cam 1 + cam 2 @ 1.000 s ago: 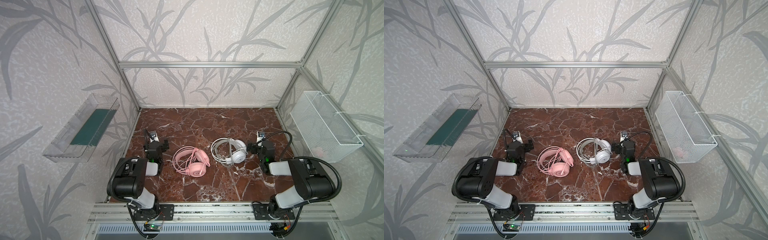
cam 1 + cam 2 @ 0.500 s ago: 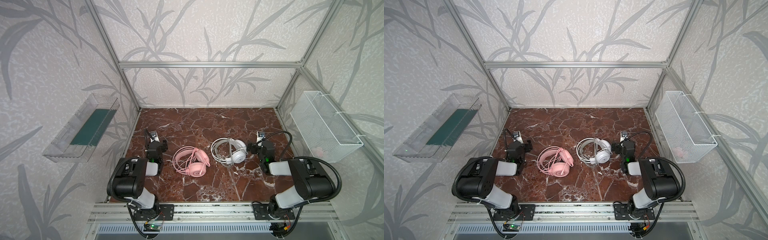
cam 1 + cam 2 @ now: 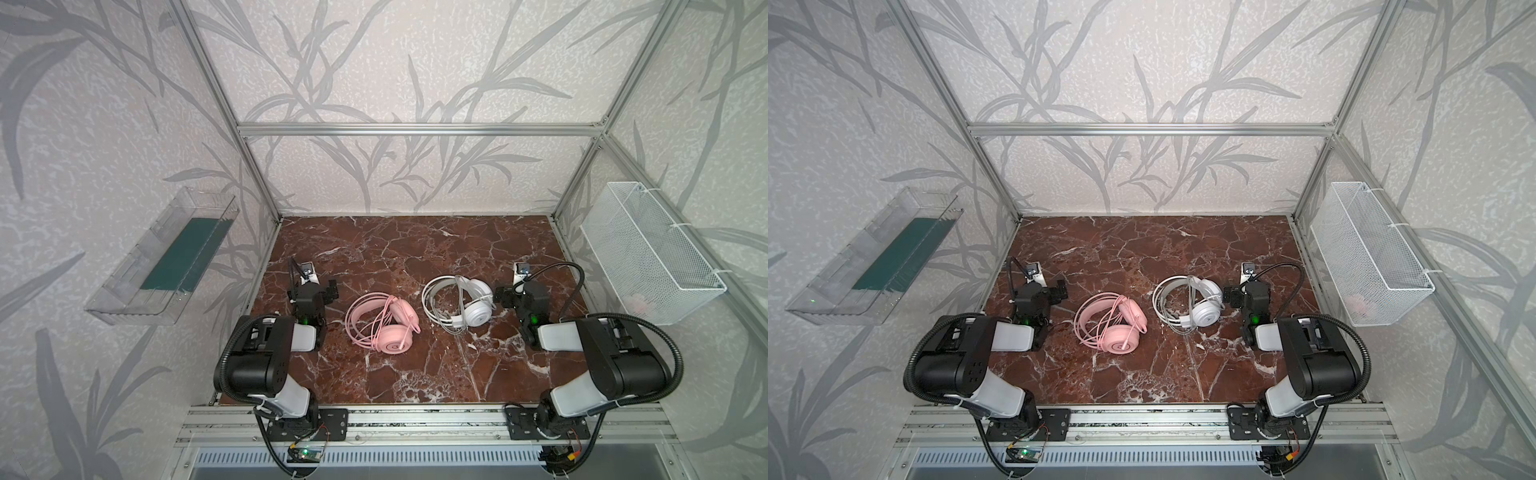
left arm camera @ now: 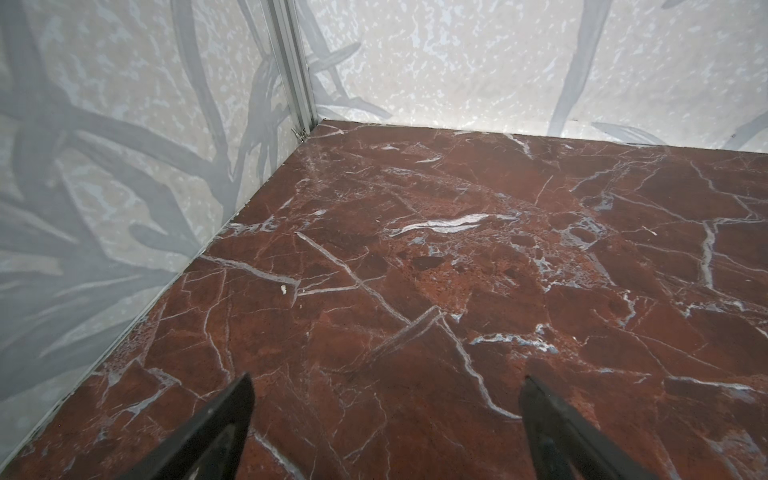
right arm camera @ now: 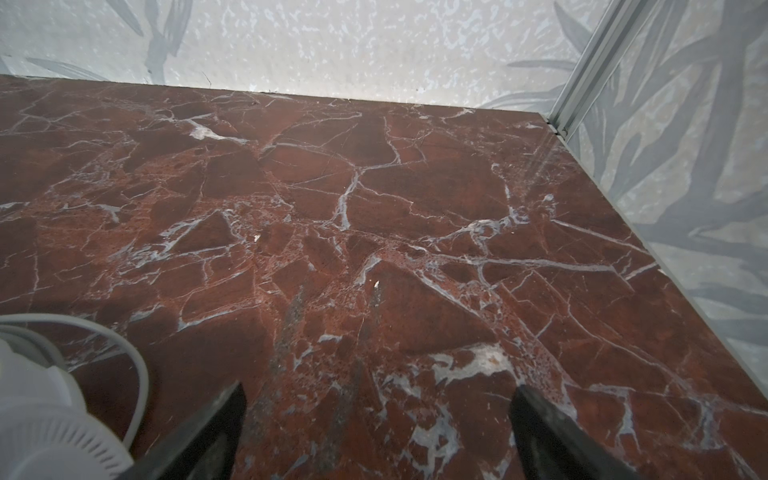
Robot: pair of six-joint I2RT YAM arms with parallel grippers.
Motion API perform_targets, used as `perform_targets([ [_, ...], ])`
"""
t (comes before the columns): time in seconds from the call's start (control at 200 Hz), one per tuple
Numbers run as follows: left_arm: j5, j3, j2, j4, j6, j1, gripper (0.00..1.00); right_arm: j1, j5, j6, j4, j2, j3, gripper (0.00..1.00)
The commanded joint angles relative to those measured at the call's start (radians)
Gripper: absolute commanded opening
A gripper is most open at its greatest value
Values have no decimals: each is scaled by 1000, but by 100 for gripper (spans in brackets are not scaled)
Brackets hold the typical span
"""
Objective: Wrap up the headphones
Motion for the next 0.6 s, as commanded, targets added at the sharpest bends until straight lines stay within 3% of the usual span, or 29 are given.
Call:
perform_targets([
  [0.0, 1, 13, 8, 22, 8, 2, 99, 5, 18, -7, 1, -17, 19, 99],
  [0.595, 1, 13, 8, 22, 8, 2, 99, 29, 29, -36, -3, -14, 25, 99],
])
